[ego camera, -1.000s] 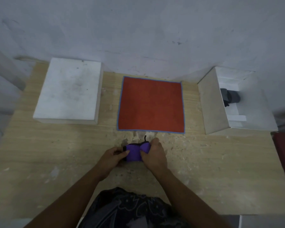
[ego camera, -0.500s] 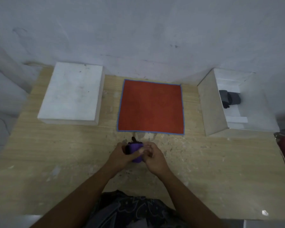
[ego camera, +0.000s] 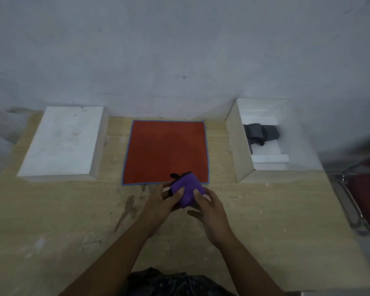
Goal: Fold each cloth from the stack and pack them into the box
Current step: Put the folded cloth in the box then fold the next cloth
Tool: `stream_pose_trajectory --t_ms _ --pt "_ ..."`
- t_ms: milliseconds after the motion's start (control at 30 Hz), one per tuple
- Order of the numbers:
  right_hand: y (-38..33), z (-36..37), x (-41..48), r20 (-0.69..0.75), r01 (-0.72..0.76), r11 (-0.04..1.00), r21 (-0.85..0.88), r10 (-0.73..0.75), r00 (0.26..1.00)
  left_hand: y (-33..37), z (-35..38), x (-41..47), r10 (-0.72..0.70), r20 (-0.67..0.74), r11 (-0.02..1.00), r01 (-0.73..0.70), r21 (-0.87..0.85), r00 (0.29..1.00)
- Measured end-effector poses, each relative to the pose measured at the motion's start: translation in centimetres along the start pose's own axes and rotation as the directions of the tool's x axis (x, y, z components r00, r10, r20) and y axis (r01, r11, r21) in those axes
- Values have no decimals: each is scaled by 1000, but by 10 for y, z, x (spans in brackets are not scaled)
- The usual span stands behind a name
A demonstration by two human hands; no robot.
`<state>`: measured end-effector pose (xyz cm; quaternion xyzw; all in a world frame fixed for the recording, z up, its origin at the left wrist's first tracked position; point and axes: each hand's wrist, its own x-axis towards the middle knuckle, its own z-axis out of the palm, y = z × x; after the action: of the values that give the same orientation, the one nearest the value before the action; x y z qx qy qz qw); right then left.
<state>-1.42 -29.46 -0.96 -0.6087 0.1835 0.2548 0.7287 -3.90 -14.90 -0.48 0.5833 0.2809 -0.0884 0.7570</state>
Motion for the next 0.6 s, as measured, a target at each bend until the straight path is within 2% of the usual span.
stream_pose_trajectory --t_ms 100,233,333,433,500,600 --pt "-28 -28 -1 4 108 994 -3 -108 994 12 40 6 53 59 996 -57 72 997" --pt "-73 -66 3 -88 229 973 -7 -229 970 39 99 17 137 125 965 -161 205 983" --pt "-112 -100 13 -146 290 957 -13 -289 946 54 141 30 161 172 965 -192 179 972" --pt "-150 -137 30 -165 340 938 -63 -346 924 59 168 54 156 135 967 -179 180 978" --pt "-170 -163 50 -158 344 930 -129 -361 919 61 180 71 168 94 957 -185 223 981" --pt "-189 -198 95 -177 271 890 -368 -353 919 66 199 91 165 43 951 -170 259 985"
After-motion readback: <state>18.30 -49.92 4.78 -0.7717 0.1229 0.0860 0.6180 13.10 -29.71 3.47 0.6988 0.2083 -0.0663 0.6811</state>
